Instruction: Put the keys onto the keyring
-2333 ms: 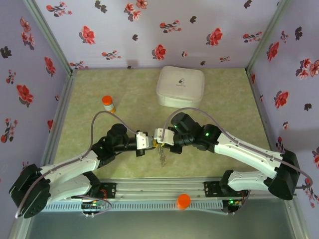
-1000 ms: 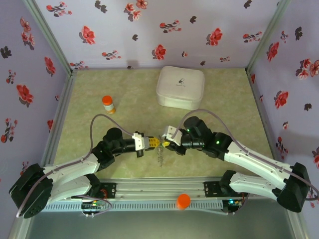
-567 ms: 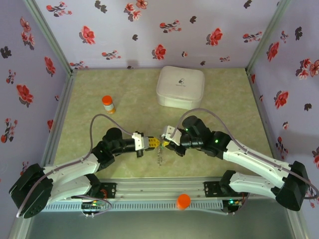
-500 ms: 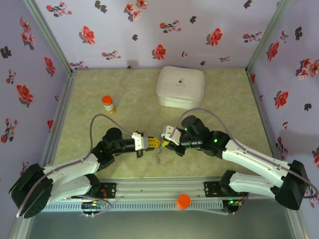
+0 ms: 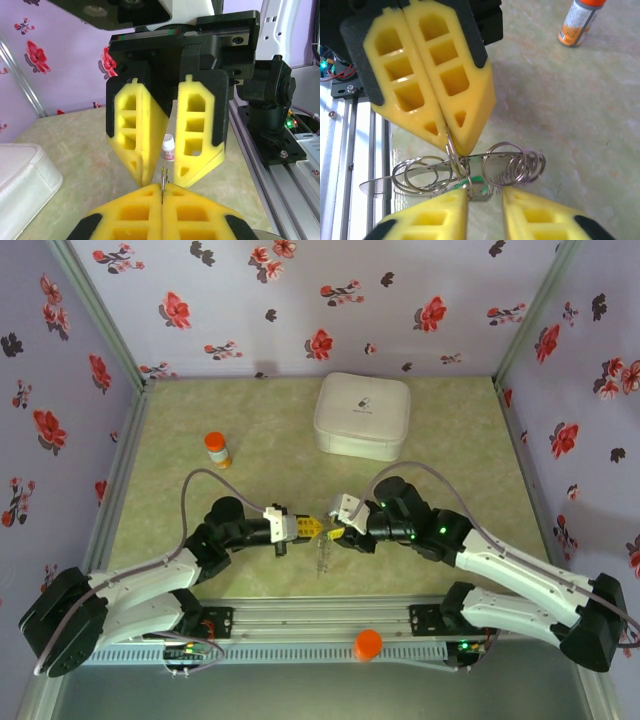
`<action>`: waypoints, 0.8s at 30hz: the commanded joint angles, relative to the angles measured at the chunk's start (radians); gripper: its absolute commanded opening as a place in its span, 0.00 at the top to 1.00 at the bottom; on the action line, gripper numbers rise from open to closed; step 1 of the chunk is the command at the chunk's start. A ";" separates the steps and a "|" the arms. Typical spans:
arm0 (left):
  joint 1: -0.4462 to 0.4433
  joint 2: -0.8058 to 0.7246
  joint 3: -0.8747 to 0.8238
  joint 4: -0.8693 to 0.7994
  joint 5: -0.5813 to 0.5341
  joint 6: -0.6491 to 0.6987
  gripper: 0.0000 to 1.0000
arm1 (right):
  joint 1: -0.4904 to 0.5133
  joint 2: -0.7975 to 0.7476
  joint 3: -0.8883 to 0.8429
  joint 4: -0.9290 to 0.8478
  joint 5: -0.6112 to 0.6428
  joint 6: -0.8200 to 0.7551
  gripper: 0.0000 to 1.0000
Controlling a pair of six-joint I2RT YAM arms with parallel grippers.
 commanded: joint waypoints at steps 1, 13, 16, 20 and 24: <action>-0.004 0.013 -0.003 0.096 0.025 -0.014 1.00 | -0.005 -0.018 -0.028 0.075 -0.042 0.018 0.70; -0.004 0.028 0.003 0.124 0.031 -0.039 1.00 | -0.005 -0.025 -0.068 0.196 -0.062 0.053 0.74; -0.004 0.028 0.004 0.124 0.030 -0.042 1.00 | -0.006 -0.025 -0.072 0.208 -0.063 0.055 0.78; -0.004 0.030 0.003 0.124 0.030 -0.039 1.00 | -0.005 -0.023 -0.068 0.203 -0.061 0.051 0.90; -0.003 0.015 0.003 0.089 -0.007 -0.028 0.82 | -0.006 -0.018 -0.036 0.139 -0.041 0.015 1.00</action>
